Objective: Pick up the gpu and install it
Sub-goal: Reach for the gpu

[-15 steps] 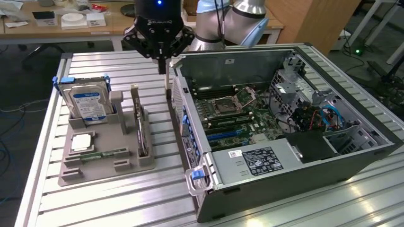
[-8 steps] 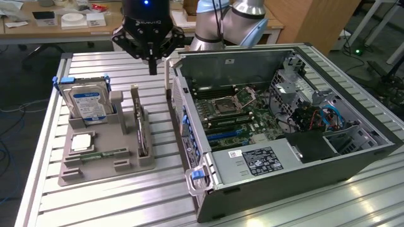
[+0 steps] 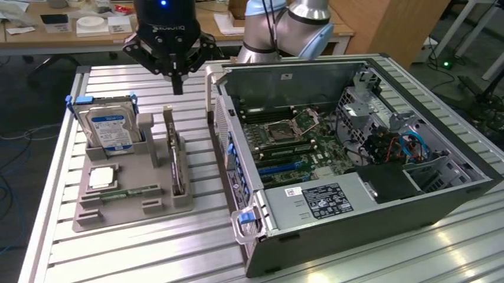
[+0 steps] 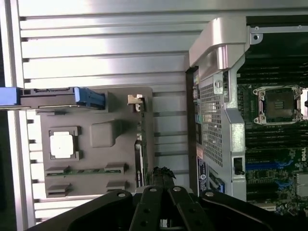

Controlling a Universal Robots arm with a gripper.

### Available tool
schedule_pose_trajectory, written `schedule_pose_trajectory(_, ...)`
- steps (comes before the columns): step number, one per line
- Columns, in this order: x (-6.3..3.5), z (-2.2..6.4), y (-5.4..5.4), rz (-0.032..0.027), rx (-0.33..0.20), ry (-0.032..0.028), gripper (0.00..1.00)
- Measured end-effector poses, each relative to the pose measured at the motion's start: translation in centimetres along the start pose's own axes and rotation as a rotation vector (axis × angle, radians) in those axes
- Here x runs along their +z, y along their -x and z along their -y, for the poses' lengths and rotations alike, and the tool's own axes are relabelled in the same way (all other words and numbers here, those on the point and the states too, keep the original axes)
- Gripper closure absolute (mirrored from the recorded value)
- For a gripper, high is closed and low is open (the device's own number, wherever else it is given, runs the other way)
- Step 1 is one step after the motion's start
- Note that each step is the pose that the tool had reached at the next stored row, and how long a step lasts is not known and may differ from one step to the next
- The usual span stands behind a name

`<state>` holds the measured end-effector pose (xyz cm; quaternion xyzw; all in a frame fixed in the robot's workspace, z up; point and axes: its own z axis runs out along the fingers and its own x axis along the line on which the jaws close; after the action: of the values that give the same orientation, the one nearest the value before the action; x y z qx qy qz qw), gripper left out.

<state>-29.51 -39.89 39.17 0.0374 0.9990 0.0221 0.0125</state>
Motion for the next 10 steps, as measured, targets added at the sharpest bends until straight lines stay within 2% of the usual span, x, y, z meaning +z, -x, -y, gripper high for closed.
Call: schedule_pose_trajectory(10,-0.05,0.20,-2.6,-0.0001,0.000,-0.0001,0.89)
